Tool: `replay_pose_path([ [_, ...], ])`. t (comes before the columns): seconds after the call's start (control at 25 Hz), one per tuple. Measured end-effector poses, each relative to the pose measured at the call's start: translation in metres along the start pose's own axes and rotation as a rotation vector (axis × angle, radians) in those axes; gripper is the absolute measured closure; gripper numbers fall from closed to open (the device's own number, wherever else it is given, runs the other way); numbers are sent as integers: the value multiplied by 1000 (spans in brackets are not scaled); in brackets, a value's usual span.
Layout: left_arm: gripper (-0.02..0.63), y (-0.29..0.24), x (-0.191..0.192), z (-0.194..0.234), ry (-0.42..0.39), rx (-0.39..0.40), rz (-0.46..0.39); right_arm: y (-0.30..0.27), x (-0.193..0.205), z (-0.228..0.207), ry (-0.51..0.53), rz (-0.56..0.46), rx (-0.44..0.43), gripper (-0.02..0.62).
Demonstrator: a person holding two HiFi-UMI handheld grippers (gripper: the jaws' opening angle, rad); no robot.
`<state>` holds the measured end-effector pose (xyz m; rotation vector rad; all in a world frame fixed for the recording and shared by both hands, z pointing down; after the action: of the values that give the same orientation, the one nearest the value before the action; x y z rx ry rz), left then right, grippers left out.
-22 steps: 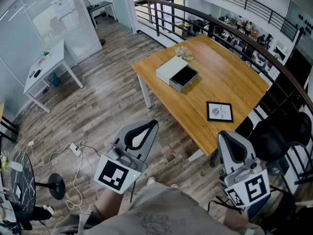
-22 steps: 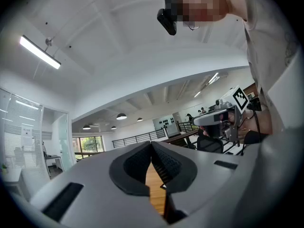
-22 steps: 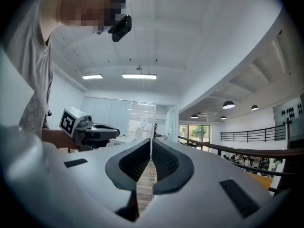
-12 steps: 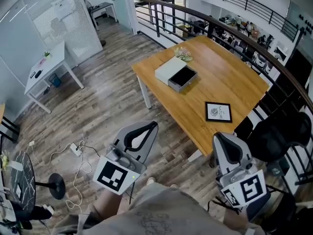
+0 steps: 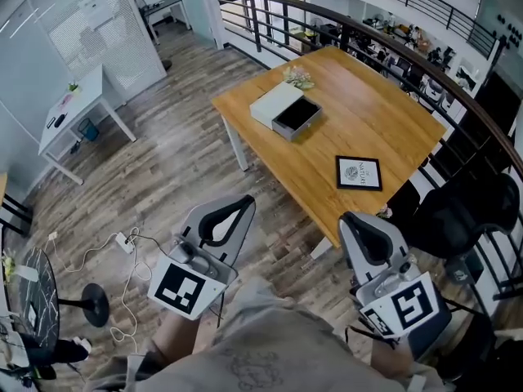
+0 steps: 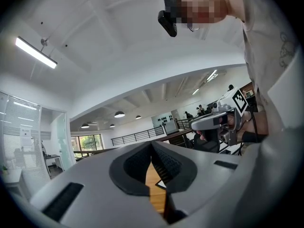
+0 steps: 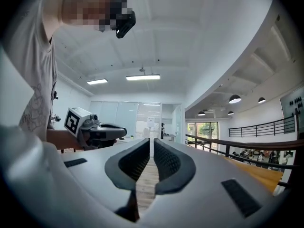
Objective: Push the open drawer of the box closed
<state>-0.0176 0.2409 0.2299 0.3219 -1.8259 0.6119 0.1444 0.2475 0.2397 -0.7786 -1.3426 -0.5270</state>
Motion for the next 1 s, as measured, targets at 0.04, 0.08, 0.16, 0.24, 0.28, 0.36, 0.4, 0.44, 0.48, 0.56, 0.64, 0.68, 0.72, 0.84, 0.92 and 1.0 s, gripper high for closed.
replay_pose_path([
  [0.04,591,-2,2,-1,5,1,2,-1,3,-2,-1,7,1,554],
  [0.08,591,-3,4,-2,11,2,6,-2,6,-4,-3,17,2,529],
  [0.16,591,-5,7,-1,15,0,12,-7,12,-8,-2,41,7,412],
  [0.24,591,-10,9,3,15,-8,11,-14,18,-16,15,68,20,402],
  [0.28,591,-13,11,5,16,-10,9,-19,21,-21,22,83,23,402],
  [0.36,591,-22,16,9,20,-8,9,-28,30,-30,22,112,29,402],
  [0.4,591,-27,20,12,21,-6,11,-33,34,-35,20,124,34,402],
  [0.44,591,-33,23,15,23,-2,13,-37,39,-42,20,136,42,402],
  [0.48,591,-40,27,19,23,1,15,-42,43,-49,22,149,53,402],
  [0.56,591,-56,32,28,25,10,15,-54,51,-66,26,176,79,401],
  [0.64,591,-73,36,39,25,18,12,-68,60,-83,20,206,100,401],
  [0.68,591,-81,38,45,25,21,13,-75,65,-91,14,221,108,401],
  [0.72,591,-88,40,51,26,25,16,-82,70,-98,8,237,115,401],
  [0.84,591,-113,47,73,34,40,31,-107,81,-121,-5,284,132,400],
  [0.92,591,-132,50,90,39,52,44,-126,87,-138,-21,311,142,400],
  [1.0,591,-151,55,108,45,68,62,-148,94,-155,-42,340,149,400],
])
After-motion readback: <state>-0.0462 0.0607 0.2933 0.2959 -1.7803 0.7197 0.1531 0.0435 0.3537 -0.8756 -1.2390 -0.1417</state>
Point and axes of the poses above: the fingertips, and each gripper's own axes: y backward along the fingers, z to its left, x out of its underside, the point moved 2 cm from there along y, backward along the fingers, and after that the axes turned 14 degrees about z, right-handed, at the moved point
